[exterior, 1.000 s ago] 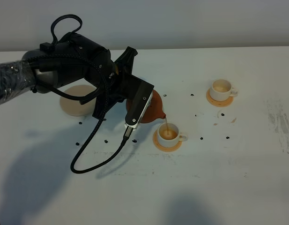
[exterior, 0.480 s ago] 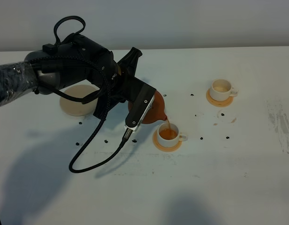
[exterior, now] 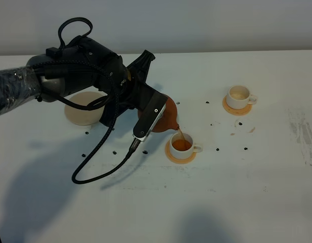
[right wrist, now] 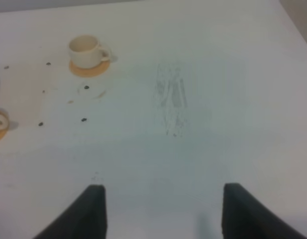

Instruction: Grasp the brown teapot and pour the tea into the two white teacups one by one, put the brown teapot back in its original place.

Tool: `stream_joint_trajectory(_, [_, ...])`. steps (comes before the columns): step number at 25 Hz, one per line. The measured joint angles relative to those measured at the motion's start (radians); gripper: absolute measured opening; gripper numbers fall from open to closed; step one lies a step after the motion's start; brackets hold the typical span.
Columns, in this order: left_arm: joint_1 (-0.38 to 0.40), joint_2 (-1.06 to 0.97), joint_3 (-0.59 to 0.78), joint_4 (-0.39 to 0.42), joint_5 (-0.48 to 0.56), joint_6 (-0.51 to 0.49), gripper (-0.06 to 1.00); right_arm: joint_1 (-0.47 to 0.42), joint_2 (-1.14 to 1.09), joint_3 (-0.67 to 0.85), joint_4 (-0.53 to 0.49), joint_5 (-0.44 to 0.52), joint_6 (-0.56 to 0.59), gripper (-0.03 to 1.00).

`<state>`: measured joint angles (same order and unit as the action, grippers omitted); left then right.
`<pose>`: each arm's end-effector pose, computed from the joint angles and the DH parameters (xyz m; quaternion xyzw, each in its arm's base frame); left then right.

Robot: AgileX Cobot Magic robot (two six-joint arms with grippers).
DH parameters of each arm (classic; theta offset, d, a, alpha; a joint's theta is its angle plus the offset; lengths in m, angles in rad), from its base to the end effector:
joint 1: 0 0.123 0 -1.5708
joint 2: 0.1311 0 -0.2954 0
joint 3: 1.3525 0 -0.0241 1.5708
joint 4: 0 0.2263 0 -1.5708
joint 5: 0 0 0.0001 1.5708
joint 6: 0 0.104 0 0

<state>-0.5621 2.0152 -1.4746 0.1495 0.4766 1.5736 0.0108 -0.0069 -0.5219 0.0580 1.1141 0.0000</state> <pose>0.3736 -0.2269 0.2104 0.8544 0.4105 0.1989 0.2489 -0.0312 0.0051 0.2604 -0.0069 0.8592 0.0317 0.5106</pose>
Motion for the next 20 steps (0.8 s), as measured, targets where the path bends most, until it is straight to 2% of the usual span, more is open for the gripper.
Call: stream_joint_trajectory(20, [-0.012,0.0,0.0,0.018,-0.024,0.066,0.08,0.0,0.0,0.0,0.0,0.0,0.0,0.49])
